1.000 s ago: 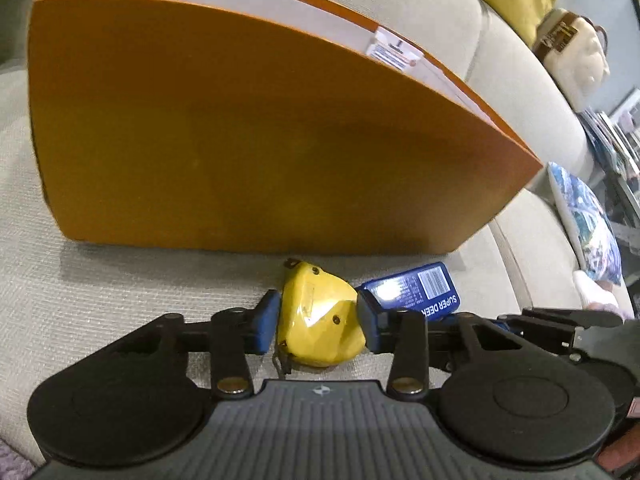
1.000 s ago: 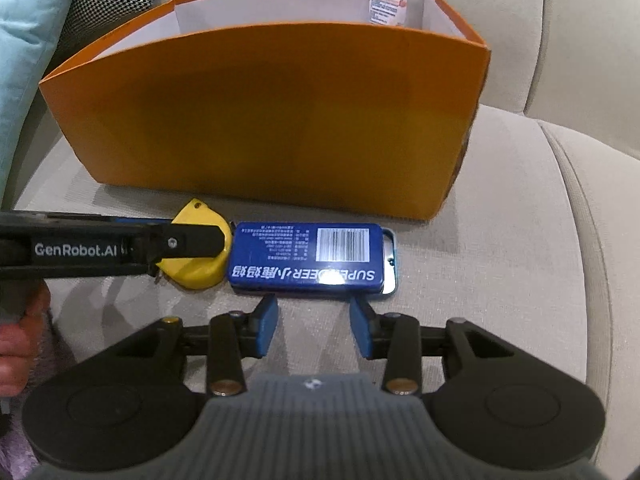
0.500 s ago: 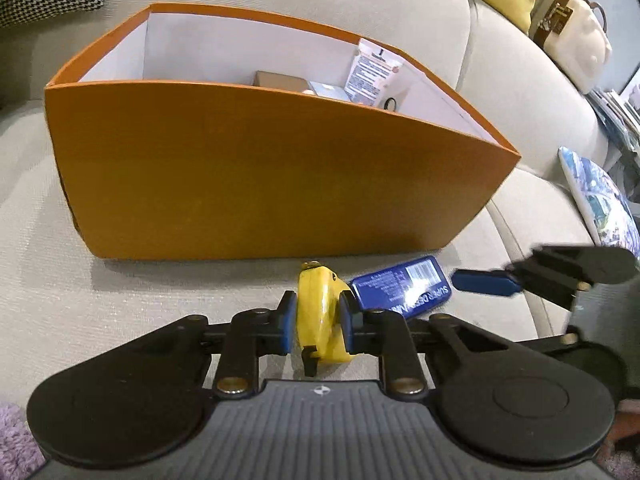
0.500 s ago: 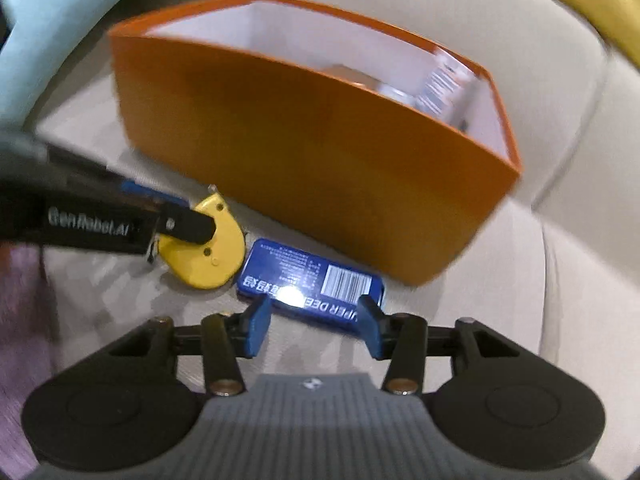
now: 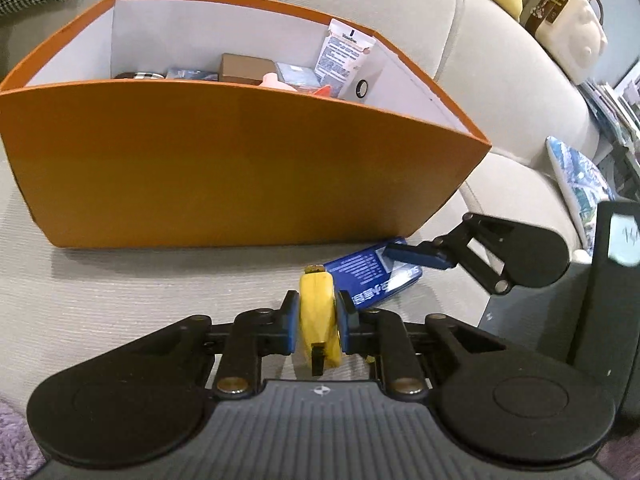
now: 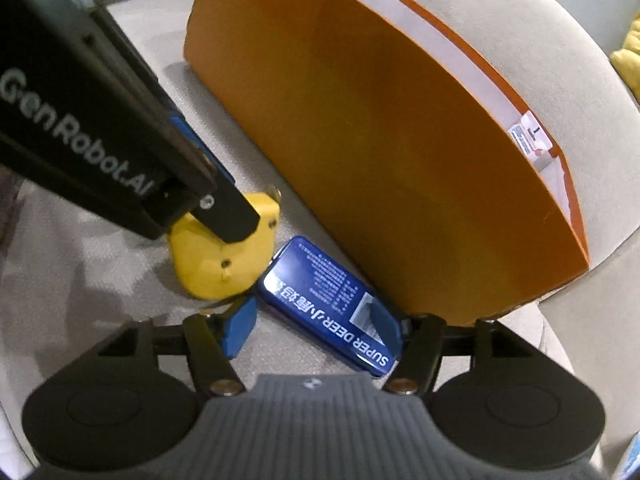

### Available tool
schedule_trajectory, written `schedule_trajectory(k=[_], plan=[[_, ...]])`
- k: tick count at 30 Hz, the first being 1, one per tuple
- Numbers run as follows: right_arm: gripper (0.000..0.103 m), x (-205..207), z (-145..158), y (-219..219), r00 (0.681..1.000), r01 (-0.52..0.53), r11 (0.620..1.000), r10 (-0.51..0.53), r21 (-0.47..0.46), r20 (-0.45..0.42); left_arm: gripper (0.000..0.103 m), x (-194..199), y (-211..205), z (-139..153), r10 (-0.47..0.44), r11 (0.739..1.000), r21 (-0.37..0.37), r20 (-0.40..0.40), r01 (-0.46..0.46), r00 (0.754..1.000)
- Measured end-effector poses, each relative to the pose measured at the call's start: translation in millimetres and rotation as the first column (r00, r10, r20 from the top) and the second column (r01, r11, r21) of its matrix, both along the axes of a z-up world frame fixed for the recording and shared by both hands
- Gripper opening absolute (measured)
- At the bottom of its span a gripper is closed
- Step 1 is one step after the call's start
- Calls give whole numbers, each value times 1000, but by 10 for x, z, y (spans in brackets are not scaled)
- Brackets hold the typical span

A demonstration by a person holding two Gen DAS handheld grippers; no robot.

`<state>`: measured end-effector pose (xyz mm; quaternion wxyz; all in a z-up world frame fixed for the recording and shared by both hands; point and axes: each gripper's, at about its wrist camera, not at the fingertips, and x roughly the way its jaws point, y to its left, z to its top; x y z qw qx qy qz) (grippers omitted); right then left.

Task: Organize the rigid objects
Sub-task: 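Grasp the yellow tape measure with the left tool while the right grasps the blue tin, then lift the tape measure with the left tool while the right tilts the blue tin upright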

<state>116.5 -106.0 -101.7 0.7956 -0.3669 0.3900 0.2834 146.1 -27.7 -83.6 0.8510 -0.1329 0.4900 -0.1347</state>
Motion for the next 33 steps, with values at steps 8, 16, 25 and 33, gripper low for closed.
schedule_trajectory(k=[8,16,25,33], plan=[[65,-169,21,-113,999,19,999,-20,37,32,22,101,-120,-113,-32,999,-1,-98,33,995],[60,-142,146,-154,1000,-24,1000,24,-4,-3,22,31,48,13,9,1000,7,-42,-9,999],[69,48,123,-77,993,-102,991,95,-91,-77,22,-71,362,56,70,998,1,-10,-70,997],[33,-19,311,42,996,-92,989,90,-116,-28,22,-110,461,54,79,996,-37,-4,-79,997]])
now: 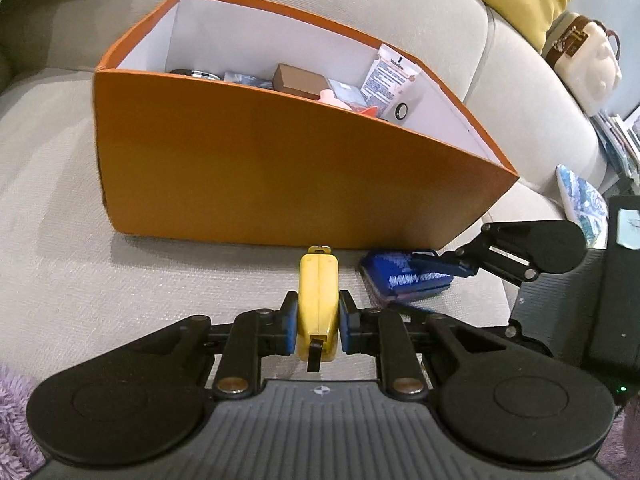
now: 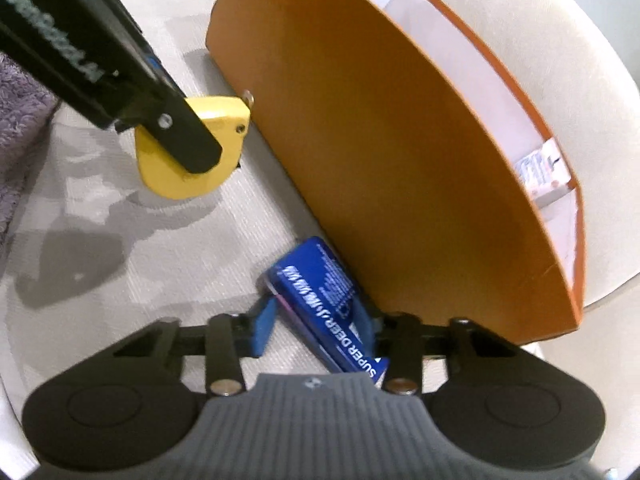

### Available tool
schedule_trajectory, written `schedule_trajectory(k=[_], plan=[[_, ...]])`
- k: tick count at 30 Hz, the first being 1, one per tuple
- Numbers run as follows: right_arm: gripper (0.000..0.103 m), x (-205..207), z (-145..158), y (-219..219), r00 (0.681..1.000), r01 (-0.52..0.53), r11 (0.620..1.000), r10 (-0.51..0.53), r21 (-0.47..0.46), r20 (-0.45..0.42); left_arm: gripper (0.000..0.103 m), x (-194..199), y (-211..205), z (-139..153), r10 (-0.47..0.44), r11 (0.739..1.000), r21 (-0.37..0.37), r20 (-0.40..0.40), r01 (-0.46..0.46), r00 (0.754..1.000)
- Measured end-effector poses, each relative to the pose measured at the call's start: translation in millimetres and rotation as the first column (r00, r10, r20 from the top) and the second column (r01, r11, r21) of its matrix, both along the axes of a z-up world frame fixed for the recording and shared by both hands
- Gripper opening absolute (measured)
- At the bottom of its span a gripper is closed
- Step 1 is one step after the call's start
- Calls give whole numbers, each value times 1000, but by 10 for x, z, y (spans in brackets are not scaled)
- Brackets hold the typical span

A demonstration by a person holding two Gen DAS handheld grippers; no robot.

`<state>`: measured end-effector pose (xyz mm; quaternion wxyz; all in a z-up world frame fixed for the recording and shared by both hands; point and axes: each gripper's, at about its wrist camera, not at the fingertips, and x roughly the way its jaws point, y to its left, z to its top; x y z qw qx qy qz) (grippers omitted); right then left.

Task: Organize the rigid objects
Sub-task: 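Lift the tape measure with the left tool while the right tilts the blue tin upright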

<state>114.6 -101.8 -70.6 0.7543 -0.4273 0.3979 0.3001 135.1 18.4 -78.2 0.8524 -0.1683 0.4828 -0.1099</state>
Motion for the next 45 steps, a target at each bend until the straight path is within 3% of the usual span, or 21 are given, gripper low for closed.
schedule_trajectory(k=[2,5,10,16,27,30,35,38,41,44,45], plan=[[29,11,133,23,998,56,997,-55,53,-22,22,-20,54,4,13,1000,-12,0,-13,1000],[13,72,342,13,990,113,982,-98,150,-104,22,-31,122,31,29,999,-18,11,-29,1000],[13,175,463,-38,930,305,909,-220,284,-294,22,-40,233,-3,57,998,-28,6,-57,998],[14,277,152,-26,877,422,866,-314,269,-364,22,-46,260,-151,65,997,-30,-25,-65,998],[22,161,-7,-114,847,486,831,-371,271,-381,22,-96,254,-221,53,998,-16,-29,-54,998],[34,132,15,-156,842,500,819,-384,281,-378,22,-114,277,-216,54,998,-24,-30,-55,998],[34,-18,52,-261,829,523,802,-400,288,-391,22,-139,251,-206,39,999,-23,-31,-40,999],[34,-171,46,-316,834,517,811,-406,273,-374,22,-165,231,-202,28,999,-22,-34,-29,999],[33,-279,30,-388,831,520,816,-414,251,-373,22,-179,190,-193,15,1000,-18,-33,-16,999],[13,-309,-5,-421,830,516,824,-412,235,-375,22,-172,159,-195,7,1000,-20,-34,-8,999],[11,-313,-10,-420,833,512,826,-410,236,-373,22,-173,155,-195,7,1000,-19,-34,-7,999]])
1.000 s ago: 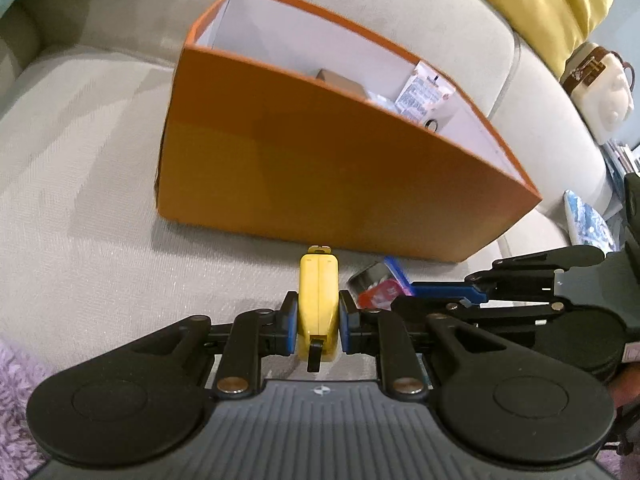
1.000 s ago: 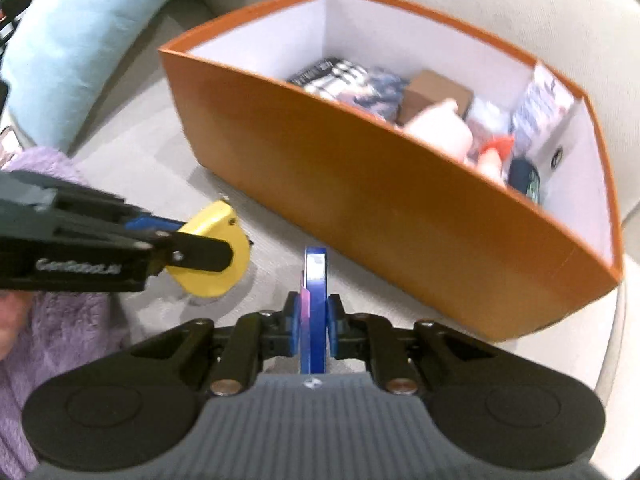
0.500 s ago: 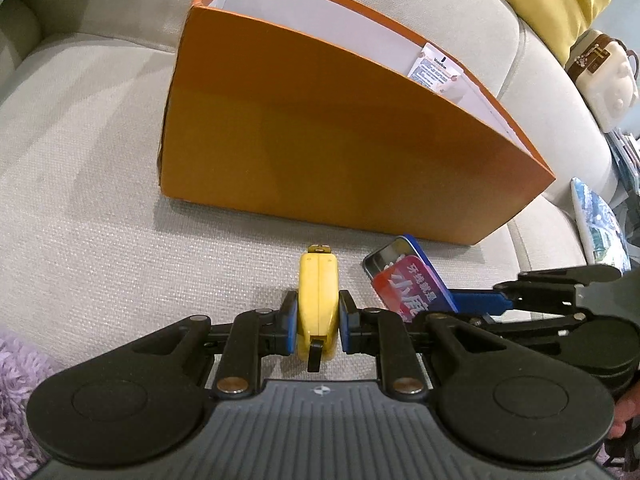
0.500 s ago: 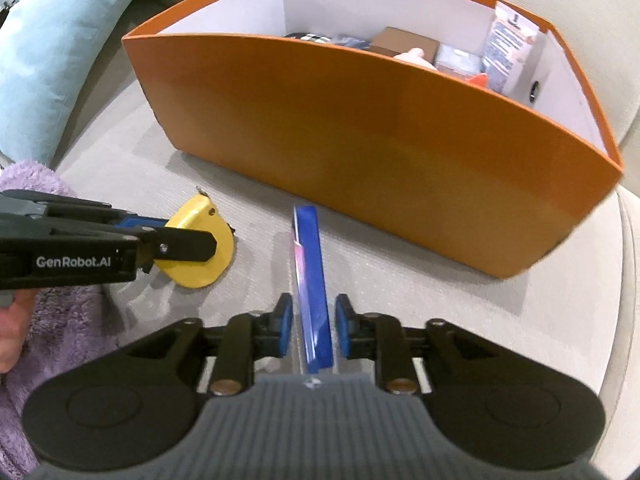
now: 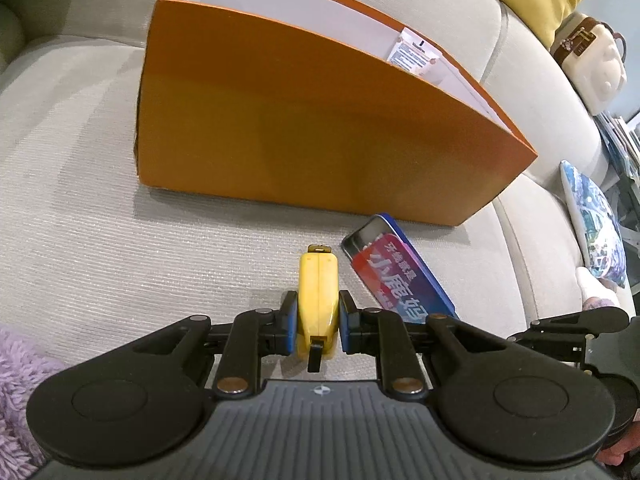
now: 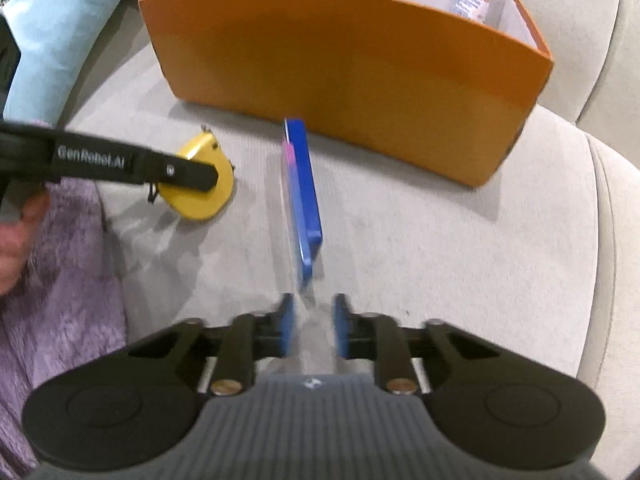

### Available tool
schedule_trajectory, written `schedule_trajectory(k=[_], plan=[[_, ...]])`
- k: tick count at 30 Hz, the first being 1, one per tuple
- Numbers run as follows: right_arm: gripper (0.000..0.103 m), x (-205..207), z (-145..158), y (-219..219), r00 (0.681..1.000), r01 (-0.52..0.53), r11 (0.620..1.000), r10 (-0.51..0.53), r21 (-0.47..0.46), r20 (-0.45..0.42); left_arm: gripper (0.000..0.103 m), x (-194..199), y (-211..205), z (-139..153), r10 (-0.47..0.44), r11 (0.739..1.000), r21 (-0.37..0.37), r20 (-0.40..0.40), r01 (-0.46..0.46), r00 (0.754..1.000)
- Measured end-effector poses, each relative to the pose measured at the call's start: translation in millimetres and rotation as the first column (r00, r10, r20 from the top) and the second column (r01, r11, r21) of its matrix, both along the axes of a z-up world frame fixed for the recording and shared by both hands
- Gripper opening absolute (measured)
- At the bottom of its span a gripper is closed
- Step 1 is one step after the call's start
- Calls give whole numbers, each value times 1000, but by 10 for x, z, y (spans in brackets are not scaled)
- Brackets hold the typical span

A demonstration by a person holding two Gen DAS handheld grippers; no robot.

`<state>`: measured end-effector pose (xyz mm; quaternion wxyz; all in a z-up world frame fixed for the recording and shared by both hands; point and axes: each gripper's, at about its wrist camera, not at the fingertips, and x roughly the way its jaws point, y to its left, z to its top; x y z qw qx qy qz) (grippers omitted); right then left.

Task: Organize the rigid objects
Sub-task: 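Lift the tape measure with the left tool while the right tilts the blue tin upright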

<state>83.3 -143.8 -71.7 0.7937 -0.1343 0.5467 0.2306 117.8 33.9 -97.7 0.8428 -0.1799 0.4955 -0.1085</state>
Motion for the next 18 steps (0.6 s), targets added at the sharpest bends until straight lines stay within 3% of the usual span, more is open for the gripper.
schedule_trajectory(k=[3,10,14,18], plan=[[2,39,6,44,1000,-4,1000,4,18,9,22,0,6,0,4,1000,-6,-2,-4,1000],[0,186,16,226,999,15,999,-17,49,41,22,11,55,-1,24,1000,-13,0,-24,1000],[0,221,20,306,999,3,999,-4,42,41,22,9,100,3,39,999,-17,-4,-39,999],[10,169,131,290,998,-21,999,19,30,53,22,19,102,-3,44,999,-30,-2,-44,999]])
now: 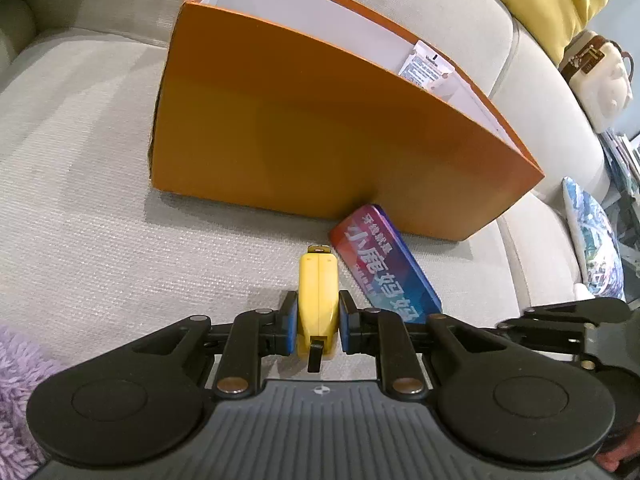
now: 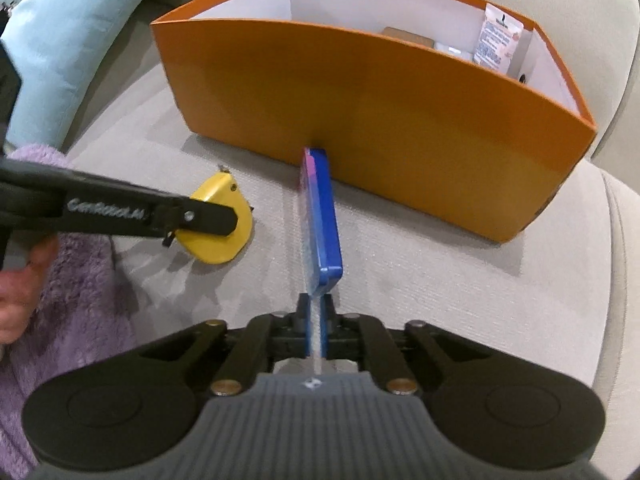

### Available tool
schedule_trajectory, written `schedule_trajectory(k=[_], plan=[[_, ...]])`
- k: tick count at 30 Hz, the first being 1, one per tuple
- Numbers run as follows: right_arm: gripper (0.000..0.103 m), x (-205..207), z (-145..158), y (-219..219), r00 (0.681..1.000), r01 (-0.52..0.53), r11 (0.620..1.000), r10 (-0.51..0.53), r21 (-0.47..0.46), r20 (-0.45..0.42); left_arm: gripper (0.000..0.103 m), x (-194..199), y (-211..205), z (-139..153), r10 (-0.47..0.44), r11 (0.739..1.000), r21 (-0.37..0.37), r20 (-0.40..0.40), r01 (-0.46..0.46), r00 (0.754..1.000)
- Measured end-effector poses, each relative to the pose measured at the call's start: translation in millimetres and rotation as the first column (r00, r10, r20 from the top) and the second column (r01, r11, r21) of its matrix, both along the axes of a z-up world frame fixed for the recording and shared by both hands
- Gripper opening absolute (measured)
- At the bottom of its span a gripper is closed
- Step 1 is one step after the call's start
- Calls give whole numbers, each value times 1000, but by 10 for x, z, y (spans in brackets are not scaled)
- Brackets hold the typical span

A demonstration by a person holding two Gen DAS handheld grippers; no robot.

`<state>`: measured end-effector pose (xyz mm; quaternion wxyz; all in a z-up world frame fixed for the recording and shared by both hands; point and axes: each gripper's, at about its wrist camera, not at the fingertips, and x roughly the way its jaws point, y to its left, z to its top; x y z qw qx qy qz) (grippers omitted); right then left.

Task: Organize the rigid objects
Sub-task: 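Lift the tape measure with the left tool while the right tilts the blue tin upright, then carry the tape measure and blue tin over the orange box with both tools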

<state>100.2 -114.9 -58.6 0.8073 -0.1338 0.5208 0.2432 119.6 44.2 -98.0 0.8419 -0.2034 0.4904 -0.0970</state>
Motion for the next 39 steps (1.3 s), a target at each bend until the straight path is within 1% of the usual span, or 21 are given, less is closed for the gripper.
schedule_trajectory(k=[1,3,4,6,10,14,16,17,19,20,23,25,27,31,33,35,37,38,39], plan=[[14,-8,26,-4,1000,-4,1000,4,0,6,22,18,-3,-1,2,1000,-5,1,-2,1000],[36,18,86,4,999,-19,1000,20,-8,35,22,50,-6,5,9,1000,-9,2,-9,1000],[38,60,100,19,998,-28,999,29,-18,49,22,61,-4,14,15,1000,-8,5,-15,1000],[38,173,87,38,998,-42,999,43,-22,44,22,72,9,33,24,1000,-10,12,-23,1000],[37,424,61,124,998,-55,998,54,11,17,22,75,36,49,34,999,-8,11,-34,999],[36,641,14,216,998,-51,998,52,40,-32,22,86,60,96,44,999,-16,35,-44,998],[30,685,-21,238,997,-42,998,45,46,-58,22,82,70,95,43,999,-21,35,-42,998],[25,687,-32,243,997,-39,998,42,53,-71,22,74,74,99,42,999,-23,35,-41,999],[20,668,-55,258,996,-27,998,32,61,-80,22,57,82,123,43,999,-29,41,-41,998],[15,648,-55,254,997,-20,998,25,66,-76,22,43,90,141,43,999,-32,46,-42,998],[14,587,-16,234,998,5,996,2,88,-70,22,9,104,244,44,998,-50,64,-40,997],[14,527,118,211,999,10,994,-4,111,-50,22,-28,130,382,39,997,-74,91,-33,995],[14,455,329,190,1000,4,989,-2,146,-13,22,-62,168,551,38,995,-99,129,-26,991],[14,364,845,144,995,-13,979,-7,203,97,22,-86,282,906,60,990,-134,205,-32,977],[14,397,1111,98,988,0,968,-38,252,146,22,-50,356,1058,70,989,-146,233,-37,970],[14,503,1338,43,980,28,952,-87,305,181,22,64,415,1191,68,991,-132,251,-35,966],[14,701,1471,30,969,72,940,-145,333,198,22,241,456,1314,77,993,-102,255,-52,964],[14,829,1490,28,966,110,932,-182,346,185,22,346,475,1357,78,994,-94,247,-56,966],[14,969,1476,27,964,152,918,-219,366,150,22,480,506,1386,82,993,-101,227,-61,970]])
